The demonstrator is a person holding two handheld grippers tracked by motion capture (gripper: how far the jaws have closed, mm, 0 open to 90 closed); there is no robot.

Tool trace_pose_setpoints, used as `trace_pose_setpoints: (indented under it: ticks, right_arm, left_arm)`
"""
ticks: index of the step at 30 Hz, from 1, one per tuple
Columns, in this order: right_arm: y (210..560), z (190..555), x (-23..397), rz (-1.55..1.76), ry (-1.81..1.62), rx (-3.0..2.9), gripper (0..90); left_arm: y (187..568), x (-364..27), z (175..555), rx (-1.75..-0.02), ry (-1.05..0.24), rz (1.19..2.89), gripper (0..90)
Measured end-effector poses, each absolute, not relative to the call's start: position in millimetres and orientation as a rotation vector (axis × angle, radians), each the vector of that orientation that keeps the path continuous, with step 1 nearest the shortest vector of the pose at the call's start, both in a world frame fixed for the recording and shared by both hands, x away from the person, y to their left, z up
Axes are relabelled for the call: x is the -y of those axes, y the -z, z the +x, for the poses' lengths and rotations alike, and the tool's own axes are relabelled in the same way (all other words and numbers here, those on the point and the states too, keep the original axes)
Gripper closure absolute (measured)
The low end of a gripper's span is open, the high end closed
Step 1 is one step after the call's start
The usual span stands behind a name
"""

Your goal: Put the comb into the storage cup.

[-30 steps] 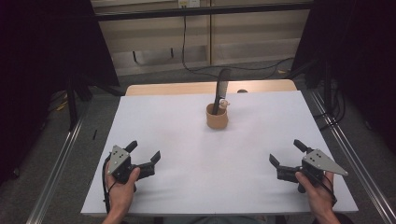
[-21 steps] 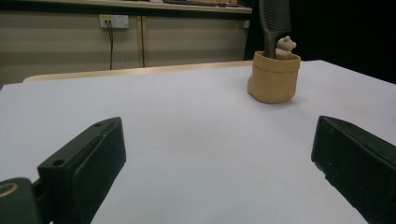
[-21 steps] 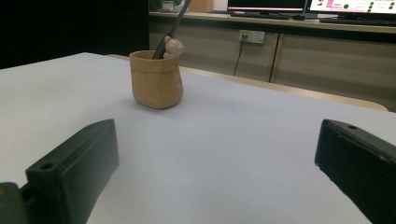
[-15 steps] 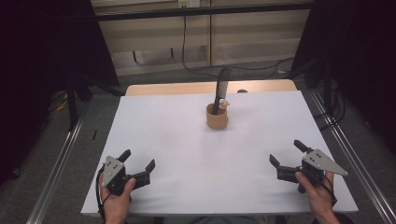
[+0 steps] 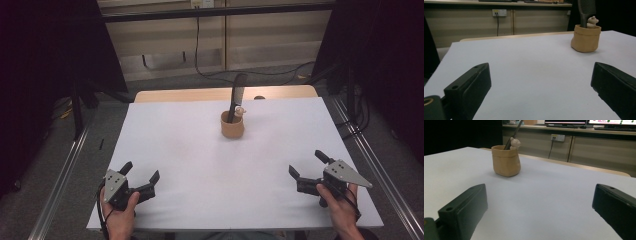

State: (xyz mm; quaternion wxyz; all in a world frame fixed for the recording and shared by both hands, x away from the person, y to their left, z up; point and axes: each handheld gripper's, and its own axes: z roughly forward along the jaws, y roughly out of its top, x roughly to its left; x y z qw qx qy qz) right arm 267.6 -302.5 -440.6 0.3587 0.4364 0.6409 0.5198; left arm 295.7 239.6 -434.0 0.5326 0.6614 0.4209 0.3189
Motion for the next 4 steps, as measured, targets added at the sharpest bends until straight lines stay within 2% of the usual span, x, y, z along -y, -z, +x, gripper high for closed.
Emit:
trace_pose_setpoints:
  ticks: [4]
  right_arm:
    - [441.0, 268.9, 302.5, 1.121, -1.345, -1.653, 0.0]
  left_arm:
    - [434.0, -237.9, 297.4, -1.0, -0.74, 1.582, 2.7]
